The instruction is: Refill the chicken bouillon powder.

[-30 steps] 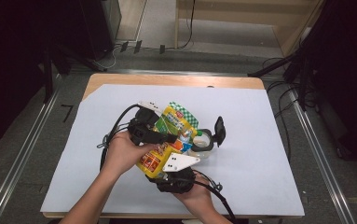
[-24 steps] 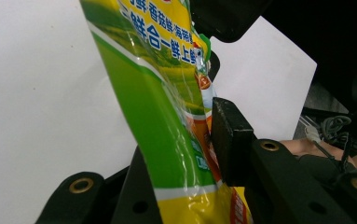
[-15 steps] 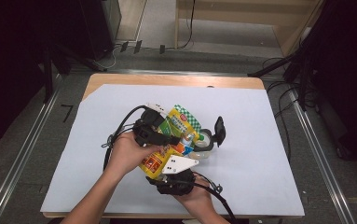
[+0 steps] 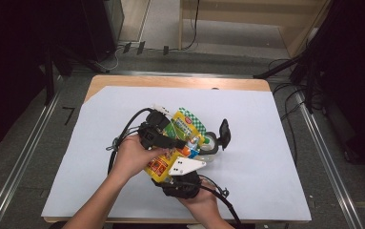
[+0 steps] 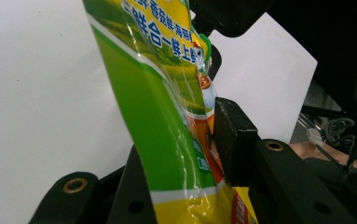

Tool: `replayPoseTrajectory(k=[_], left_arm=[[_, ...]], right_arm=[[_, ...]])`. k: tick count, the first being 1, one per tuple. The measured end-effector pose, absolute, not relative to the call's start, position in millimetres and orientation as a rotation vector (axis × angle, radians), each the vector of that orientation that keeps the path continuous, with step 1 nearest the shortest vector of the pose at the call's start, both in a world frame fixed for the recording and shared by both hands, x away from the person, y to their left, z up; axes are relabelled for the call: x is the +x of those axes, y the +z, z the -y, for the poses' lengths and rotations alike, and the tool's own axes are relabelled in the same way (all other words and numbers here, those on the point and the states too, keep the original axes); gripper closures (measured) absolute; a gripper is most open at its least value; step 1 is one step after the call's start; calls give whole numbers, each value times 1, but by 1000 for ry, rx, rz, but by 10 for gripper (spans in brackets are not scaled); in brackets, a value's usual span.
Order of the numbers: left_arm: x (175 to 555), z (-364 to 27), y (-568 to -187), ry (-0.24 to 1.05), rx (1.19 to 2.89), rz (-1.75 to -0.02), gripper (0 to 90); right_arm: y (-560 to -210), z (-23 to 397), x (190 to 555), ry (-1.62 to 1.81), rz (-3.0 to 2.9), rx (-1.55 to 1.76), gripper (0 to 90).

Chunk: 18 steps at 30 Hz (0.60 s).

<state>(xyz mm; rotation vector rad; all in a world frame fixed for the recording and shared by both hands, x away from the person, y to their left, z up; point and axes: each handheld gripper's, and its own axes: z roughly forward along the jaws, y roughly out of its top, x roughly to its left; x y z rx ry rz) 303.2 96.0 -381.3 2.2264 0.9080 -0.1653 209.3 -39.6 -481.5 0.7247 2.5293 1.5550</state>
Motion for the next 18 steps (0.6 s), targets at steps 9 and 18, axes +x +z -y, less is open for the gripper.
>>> replayPoseTrajectory(k=[9,18], left_arm=[[304,-96,-380,-217,2265,-937,647],[302,-97,-375,-201,2272,-932,682]], right_arm=[[-480,44,214,1659,-2544,804,636],[-476,49,217,1697,-2527,830,638]])
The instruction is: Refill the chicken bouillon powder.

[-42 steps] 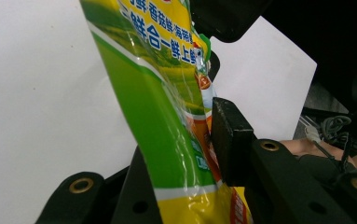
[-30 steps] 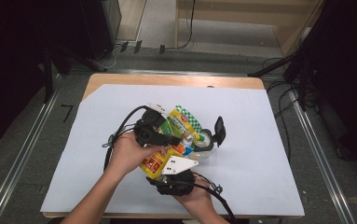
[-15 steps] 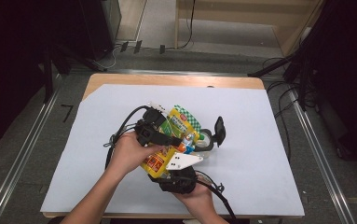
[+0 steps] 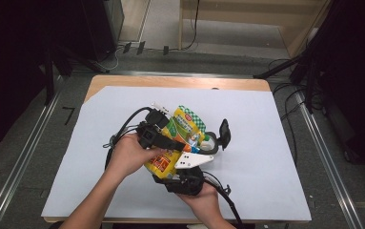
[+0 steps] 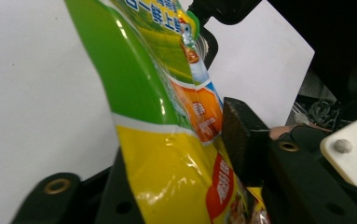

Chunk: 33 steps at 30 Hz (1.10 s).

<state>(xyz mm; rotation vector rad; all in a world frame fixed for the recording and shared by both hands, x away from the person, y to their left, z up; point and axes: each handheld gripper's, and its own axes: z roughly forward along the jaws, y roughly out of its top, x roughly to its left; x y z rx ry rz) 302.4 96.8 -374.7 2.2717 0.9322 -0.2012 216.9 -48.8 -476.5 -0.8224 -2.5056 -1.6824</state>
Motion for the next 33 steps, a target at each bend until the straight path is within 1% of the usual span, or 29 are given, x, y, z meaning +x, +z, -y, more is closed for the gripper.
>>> replayPoseTrajectory(k=[6,18,22,26,29,33], left_arm=[[302,-96,-373,-192,2273,-930,778],[302,-96,-374,-184,2302,-944,826],[303,-96,-375,-193,2299,-950,828],[304,-96,-375,-187,2281,-955,820],[304,-96,-374,-182,2271,-946,802],[303,-96,-372,-140,2281,-892,757]], right_arm=[[-475,45,214,-1670,2569,-794,621],[-475,38,207,-1635,2696,-701,551],[-476,36,206,-1616,2729,-688,559],[-475,39,208,-1621,2712,-717,604],[-474,40,209,-1636,2682,-726,615],[-473,41,210,-1647,2637,-732,622]])
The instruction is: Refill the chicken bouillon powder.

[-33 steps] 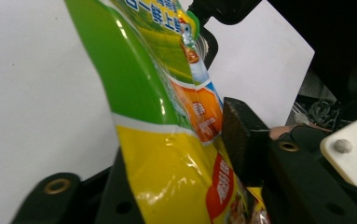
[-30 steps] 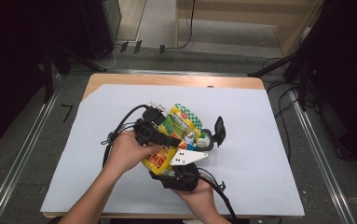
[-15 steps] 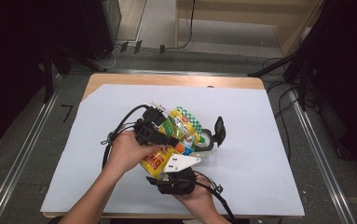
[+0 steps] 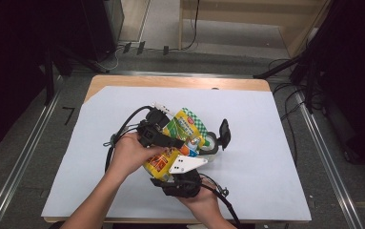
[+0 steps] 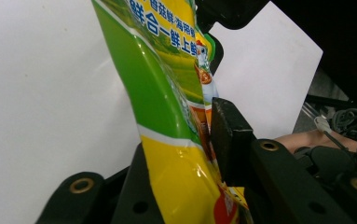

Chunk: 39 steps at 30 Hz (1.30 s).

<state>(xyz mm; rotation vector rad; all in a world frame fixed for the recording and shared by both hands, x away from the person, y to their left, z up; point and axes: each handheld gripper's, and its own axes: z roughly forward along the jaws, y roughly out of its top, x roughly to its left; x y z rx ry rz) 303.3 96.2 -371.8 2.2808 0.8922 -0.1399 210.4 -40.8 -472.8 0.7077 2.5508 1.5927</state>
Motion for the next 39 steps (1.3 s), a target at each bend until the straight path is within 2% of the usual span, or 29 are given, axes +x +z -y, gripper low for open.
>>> replayPoseTrajectory(k=[4,6,8,10,13,18,27,39], left_arm=[[306,-97,-370,-142,2279,-912,724],[309,-98,-371,-182,2270,-932,711],[316,-99,-373,-268,2242,-1035,708],[320,-97,-374,-325,2224,-1068,730],[323,-92,-372,-308,2260,-1077,789],[328,-83,-367,-287,2336,-1053,837],[339,-74,-365,-308,2352,-1105,848],[352,-71,-364,-364,2370,-1121,838]], right_arm=[[-470,40,212,1627,-2551,717,622],[-469,40,212,1647,-2560,723,622],[-469,40,213,1652,-2565,727,624],[-467,40,213,1664,-2570,718,626],[-465,38,214,1658,-2572,707,626],[-466,38,217,1688,-2575,735,622],[-463,40,219,1659,-2570,737,583],[-459,39,221,1679,-2566,745,620]])
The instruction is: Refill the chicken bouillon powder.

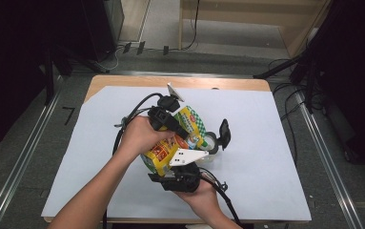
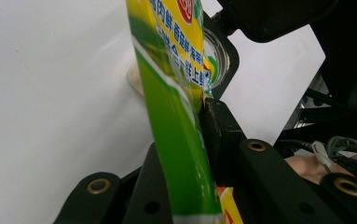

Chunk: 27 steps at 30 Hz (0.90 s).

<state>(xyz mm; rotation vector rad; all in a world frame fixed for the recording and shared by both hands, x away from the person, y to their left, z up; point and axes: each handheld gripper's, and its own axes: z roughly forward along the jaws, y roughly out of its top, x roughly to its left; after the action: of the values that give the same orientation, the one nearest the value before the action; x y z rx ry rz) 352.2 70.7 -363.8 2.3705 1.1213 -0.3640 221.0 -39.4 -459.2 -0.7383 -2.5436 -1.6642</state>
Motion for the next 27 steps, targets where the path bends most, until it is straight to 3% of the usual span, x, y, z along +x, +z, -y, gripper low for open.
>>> replayPoseTrajectory(k=[27], left_arm=[[363,-42,-354,-331,2495,-1166,836]], right_arm=[[-455,40,224,-1696,2518,-737,590]])
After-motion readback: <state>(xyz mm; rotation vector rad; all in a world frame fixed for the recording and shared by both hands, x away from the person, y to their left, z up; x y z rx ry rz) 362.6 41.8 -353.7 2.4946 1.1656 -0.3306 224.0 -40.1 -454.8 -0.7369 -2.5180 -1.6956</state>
